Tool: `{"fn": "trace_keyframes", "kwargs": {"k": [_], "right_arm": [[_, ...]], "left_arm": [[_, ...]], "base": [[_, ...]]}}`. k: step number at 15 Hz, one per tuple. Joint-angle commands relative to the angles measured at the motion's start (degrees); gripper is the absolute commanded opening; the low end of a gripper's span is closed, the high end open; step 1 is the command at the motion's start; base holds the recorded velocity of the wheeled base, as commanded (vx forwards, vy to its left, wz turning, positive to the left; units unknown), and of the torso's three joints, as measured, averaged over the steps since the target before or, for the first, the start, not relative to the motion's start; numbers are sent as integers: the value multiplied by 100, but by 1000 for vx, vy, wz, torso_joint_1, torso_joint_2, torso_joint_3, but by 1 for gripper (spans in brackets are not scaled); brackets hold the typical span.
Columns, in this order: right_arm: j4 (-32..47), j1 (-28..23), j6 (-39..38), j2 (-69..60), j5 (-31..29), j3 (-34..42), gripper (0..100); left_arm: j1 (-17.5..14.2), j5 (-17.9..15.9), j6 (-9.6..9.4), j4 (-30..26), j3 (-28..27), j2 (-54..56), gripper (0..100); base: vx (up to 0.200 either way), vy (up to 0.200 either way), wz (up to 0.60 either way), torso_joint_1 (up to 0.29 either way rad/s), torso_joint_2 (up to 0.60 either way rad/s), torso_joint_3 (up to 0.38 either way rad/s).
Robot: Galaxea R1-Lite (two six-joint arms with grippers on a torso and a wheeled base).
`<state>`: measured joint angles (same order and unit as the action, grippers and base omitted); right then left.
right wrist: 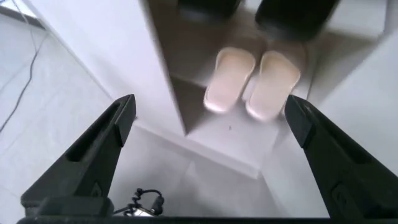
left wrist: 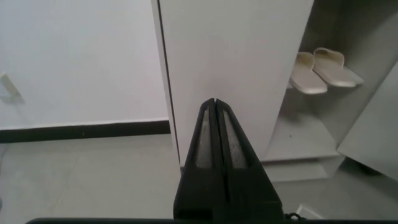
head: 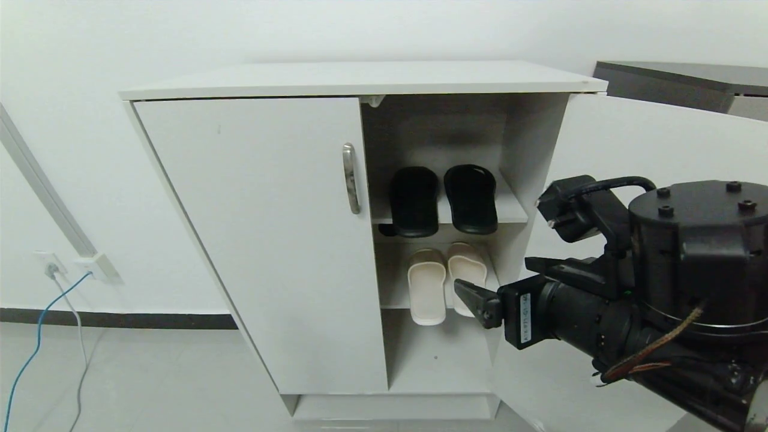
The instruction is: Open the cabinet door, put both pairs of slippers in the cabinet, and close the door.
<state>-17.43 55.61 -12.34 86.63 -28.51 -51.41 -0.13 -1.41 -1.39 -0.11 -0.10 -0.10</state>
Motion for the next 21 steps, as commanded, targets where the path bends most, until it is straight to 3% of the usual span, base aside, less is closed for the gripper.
{"fn": "trace_keyframes", "kwargs": {"k": [1, 5, 21], "right_arm": [[-6, -103, -14, 126, 4, 17, 100], [-6, -138, 12, 179, 56, 96, 100], [-6, -244, 21, 364, 56, 78, 100]], "left_arm": [[-4, 1, -2, 2, 1, 1, 0], [-4, 1, -2, 2, 1, 1, 0], [-4, 1, -2, 2, 1, 1, 0]], "base": [[-200, 0, 0, 7, 2, 2], [-200, 0, 0, 1, 5, 6], [0, 0, 0, 0, 0, 0]]}}
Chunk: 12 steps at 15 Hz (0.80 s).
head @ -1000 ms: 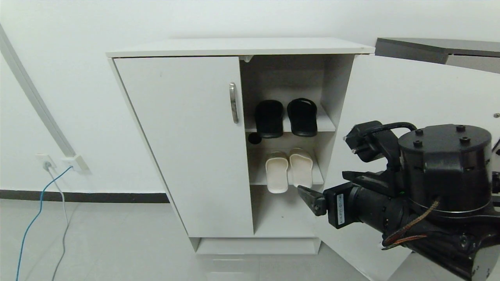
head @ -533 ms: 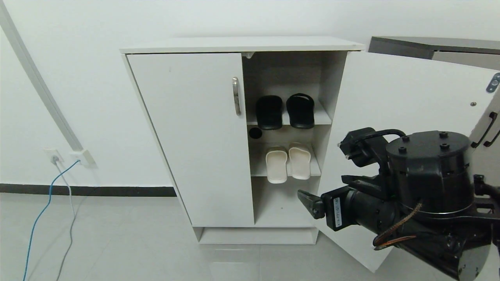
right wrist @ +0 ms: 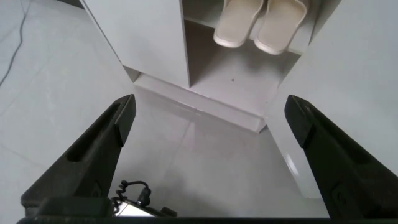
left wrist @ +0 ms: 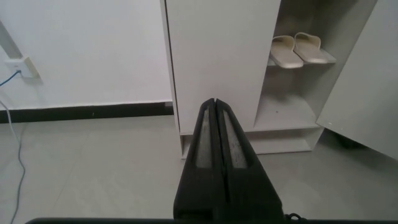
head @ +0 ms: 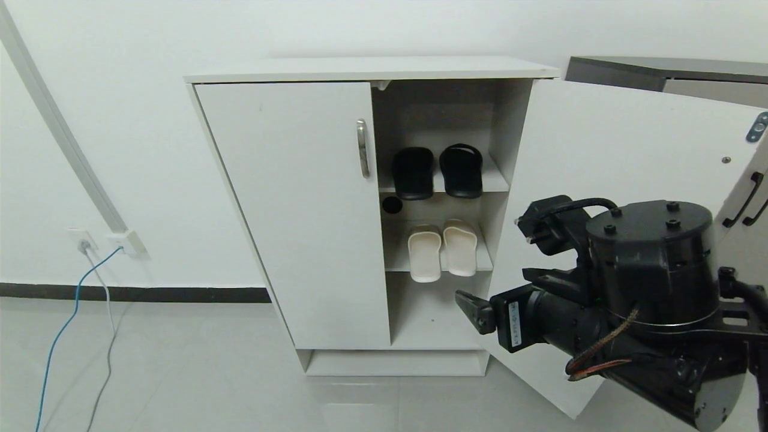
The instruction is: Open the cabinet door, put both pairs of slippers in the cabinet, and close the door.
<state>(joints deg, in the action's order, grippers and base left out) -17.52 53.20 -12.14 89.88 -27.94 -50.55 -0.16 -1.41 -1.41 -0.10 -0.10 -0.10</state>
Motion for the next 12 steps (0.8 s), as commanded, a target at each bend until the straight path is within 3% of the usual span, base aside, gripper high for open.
{"fn": "trace_keyframes", "kwargs": {"k": [1, 4, 5, 8, 12], "right_arm": [[3, -3, 1, 38, -1, -7, 100], [-6, -11, -7, 47, -1, -7, 100], [-32, -11, 1, 56, -1, 28, 0], [-85, -11, 1, 65, -1, 37, 0], [-85, -11, 1, 82, -1, 37, 0]], "left_arm": [[-2, 1, 1, 1, 1, 1, 0], [-2, 1, 10, 1, 1, 1, 0], [-2, 1, 10, 1, 1, 1, 0], [-2, 1, 10, 1, 1, 1, 0], [-2, 10, 10, 1, 1, 1, 0]], "base": [[0, 0, 0, 0, 0, 0], [0, 0, 0, 0, 0, 0], [0, 0, 0, 2, -85, -110], [0, 0, 0, 1, -181, -312], [0, 0, 0, 35, -503, -370]]}}
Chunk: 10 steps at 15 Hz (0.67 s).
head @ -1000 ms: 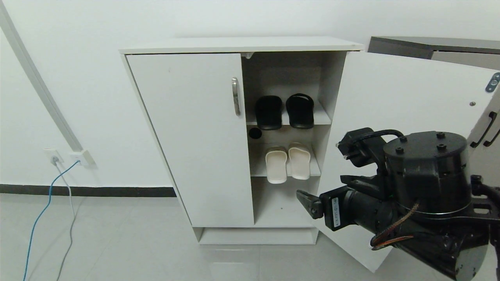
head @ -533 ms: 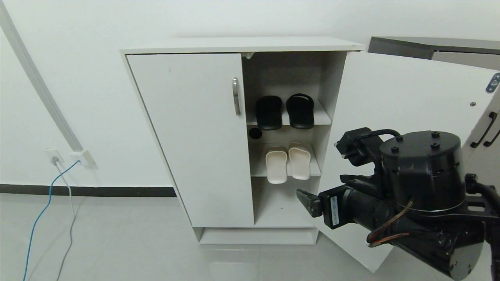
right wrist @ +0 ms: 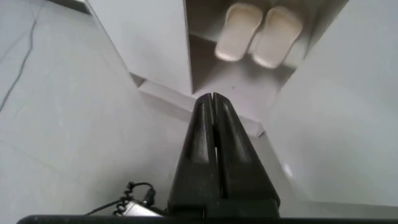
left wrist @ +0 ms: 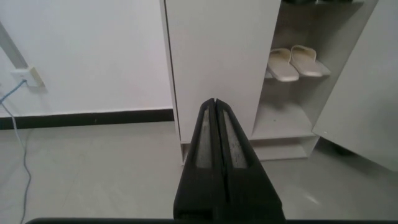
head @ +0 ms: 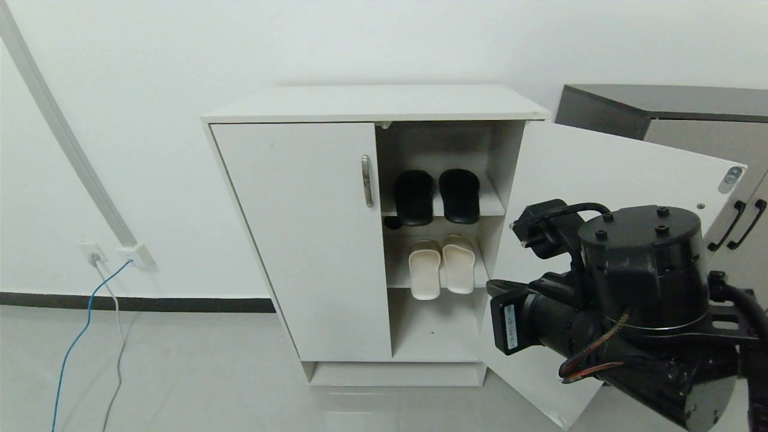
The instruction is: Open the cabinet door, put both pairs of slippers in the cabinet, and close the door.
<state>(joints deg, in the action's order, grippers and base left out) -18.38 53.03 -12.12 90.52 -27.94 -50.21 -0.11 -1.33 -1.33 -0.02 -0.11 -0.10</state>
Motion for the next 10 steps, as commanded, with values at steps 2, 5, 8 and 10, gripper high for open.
{"fn": "trace_keyframes", "kwargs": {"k": [2, 5, 8, 10], "right_arm": [[1, 6, -1, 19, -1, 3, 0], [1, 6, -1, 36, -1, 3, 0], [1, 6, -1, 54, -1, 3, 0], [1, 6, -1, 54, -1, 3, 0]], "left_arm": [[-7, 1, 1, -6, 2, 1, 0], [-7, 10, 1, -6, 2, 1, 0], [-7, 10, 10, -6, 2, 1, 0], [-7, 10, 10, -6, 2, 1, 0]], "base": [[0, 0, 0, 105, -459, -354], [0, 0, 0, 121, -465, -343], [0, 0, 0, 141, -465, -326], [0, 0, 0, 158, -483, -320]]}}
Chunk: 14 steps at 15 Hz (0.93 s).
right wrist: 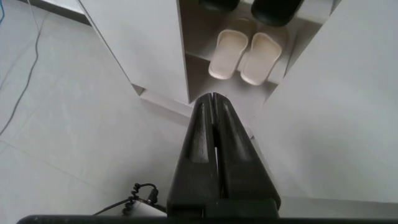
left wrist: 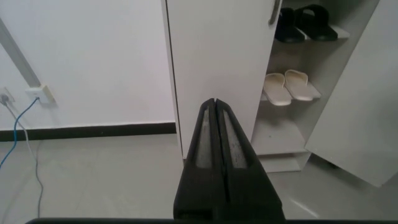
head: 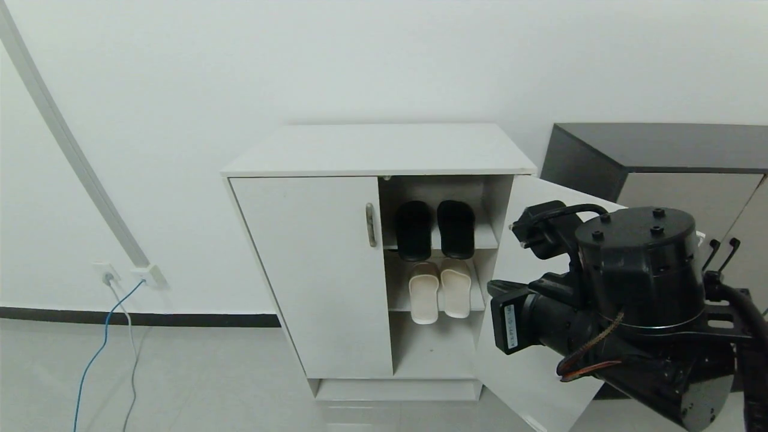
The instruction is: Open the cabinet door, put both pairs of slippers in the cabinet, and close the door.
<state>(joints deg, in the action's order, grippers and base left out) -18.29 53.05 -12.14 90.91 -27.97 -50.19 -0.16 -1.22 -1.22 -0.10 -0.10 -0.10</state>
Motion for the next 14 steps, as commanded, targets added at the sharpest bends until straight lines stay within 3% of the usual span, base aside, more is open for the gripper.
{"fn": "trace_keyframes", "kwargs": {"k": [1, 14], "right_arm": [[-8, 3, 1, 15, 2, 0, 0], [-8, -32, 1, 85, 2, 9, 0]], "left_arm": [[-2, -1, -1, 1, 1, 1, 0], [-2, -1, 8, 1, 1, 1, 0]], "base": [[0, 0, 0, 173, -491, -315], [0, 0, 0, 221, -538, -322]]}}
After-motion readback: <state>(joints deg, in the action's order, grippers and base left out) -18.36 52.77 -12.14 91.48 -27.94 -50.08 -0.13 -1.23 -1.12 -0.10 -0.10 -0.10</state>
